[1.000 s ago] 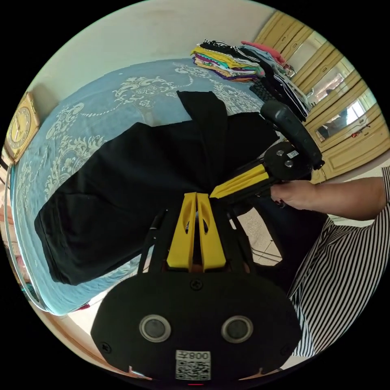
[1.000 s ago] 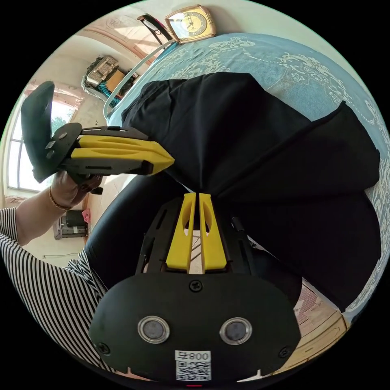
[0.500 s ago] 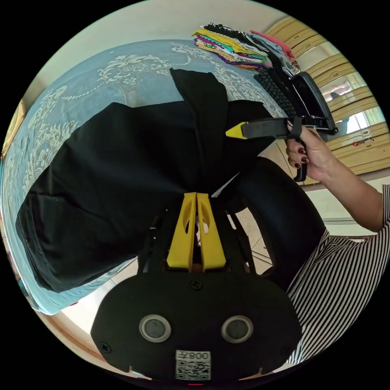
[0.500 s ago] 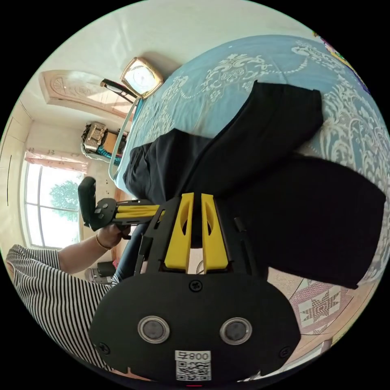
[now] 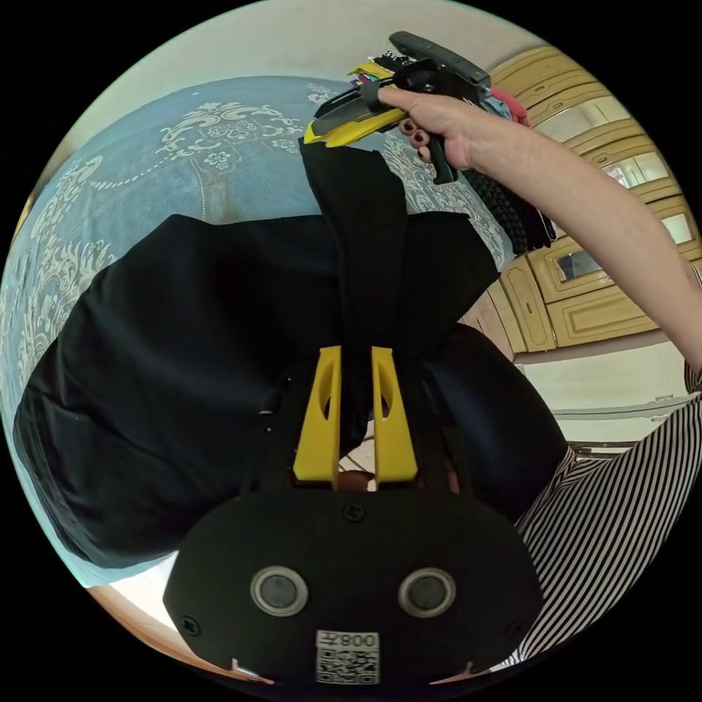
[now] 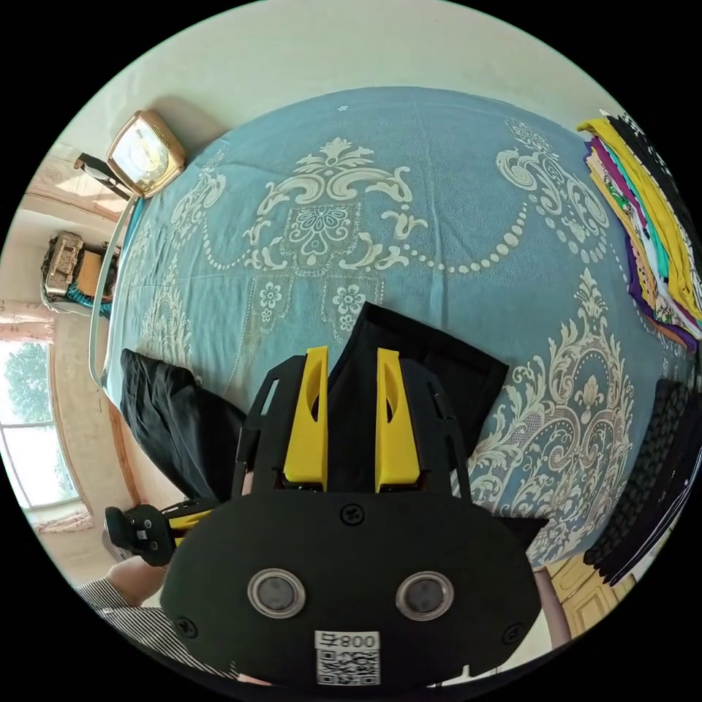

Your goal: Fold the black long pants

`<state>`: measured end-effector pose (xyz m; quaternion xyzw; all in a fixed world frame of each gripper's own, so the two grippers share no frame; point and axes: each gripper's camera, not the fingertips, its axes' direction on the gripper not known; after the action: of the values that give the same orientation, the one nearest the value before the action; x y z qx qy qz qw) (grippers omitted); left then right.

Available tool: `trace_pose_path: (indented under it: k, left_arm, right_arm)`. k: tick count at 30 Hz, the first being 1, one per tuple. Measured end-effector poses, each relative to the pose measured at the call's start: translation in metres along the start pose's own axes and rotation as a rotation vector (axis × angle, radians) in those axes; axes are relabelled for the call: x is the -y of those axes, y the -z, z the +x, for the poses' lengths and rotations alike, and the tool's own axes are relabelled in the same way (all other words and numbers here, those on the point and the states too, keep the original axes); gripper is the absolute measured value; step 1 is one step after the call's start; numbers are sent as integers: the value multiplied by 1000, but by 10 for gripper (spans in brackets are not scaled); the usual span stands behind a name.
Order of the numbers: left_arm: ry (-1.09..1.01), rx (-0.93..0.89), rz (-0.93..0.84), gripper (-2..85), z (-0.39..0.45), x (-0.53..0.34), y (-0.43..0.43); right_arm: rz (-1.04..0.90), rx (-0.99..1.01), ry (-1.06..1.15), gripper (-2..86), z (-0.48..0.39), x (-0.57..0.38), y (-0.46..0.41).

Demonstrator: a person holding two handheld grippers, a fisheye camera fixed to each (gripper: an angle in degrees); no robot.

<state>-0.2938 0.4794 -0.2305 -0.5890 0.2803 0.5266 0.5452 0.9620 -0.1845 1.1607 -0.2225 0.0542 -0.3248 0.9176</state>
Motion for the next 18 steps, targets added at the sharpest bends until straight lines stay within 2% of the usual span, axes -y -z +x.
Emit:
trace_pose_path:
  k: [3, 5, 10, 13, 18]
  left_arm:
    - [-16, 9, 0, 59, 8, 7, -5]
    - [-29, 18, -3, 54, 14, 11, -7]
    - [-38, 27, -9, 33, 28, 24, -14]
    - [-42, 11, -9, 24, 39, 33, -16]
    - [-64, 79, 67, 17, 69, 45, -5]
  right_arm:
    - [-66, -37, -7, 72, 0, 4, -7]
    - [-39, -137, -23, 62, 0, 0, 2]
    - [-43, -175, 15, 29, 10, -15, 24]
    - [-35, -81, -16, 17, 35, -27, 46]
    - [120, 150, -37, 10, 85, -64, 118]
